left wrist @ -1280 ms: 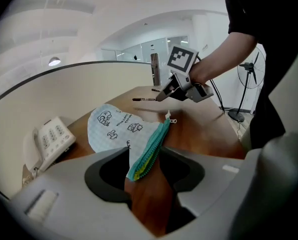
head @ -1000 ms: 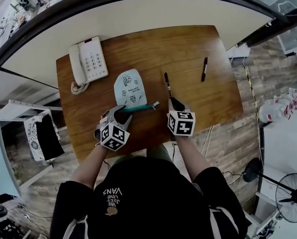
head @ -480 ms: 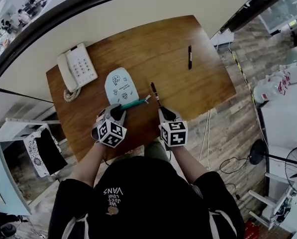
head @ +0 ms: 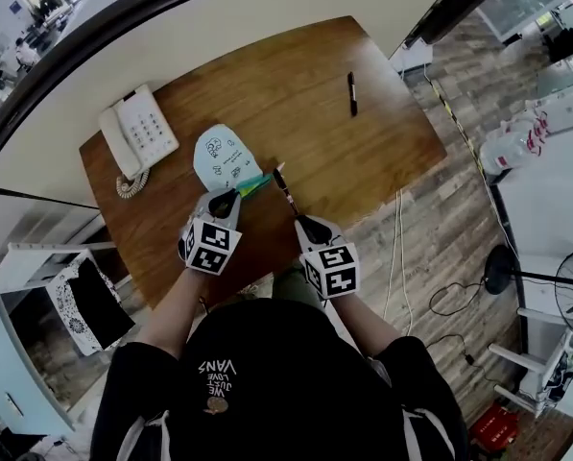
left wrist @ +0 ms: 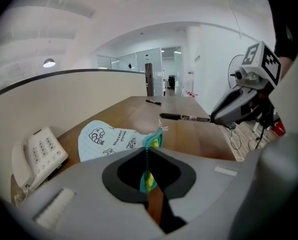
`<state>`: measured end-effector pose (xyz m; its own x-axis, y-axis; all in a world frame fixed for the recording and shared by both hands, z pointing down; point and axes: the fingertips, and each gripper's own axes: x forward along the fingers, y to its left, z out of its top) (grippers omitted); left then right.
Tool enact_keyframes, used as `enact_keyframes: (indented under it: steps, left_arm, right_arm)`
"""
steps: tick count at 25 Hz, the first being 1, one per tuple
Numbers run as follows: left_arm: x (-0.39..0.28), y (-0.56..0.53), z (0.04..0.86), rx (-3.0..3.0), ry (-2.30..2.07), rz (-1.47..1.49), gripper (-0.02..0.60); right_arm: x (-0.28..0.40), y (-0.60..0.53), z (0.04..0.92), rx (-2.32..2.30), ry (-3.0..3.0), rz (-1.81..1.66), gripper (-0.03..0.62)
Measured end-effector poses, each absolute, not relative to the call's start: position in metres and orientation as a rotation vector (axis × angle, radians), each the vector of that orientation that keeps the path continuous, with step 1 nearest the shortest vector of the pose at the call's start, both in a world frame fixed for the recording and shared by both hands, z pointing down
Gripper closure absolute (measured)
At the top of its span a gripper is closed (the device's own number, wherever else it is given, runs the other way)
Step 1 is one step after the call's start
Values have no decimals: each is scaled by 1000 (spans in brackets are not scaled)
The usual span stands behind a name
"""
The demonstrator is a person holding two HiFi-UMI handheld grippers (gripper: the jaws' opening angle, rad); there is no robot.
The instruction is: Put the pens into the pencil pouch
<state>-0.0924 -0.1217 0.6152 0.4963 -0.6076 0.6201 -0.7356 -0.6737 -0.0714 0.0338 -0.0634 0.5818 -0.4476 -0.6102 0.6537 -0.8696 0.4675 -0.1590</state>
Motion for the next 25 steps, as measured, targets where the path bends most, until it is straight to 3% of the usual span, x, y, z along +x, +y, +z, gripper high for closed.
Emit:
enact_keyframes:
  steps: [12,25]
  left_arm:
    - [-60,-132,567,2663,-1114,703,557]
    - [-22,-129,553,2691,-998,601,557]
  right_arm:
    - [14,-42,583,1147,-2214,661,553]
    - [2,-114,574,1086,-2256,623,553]
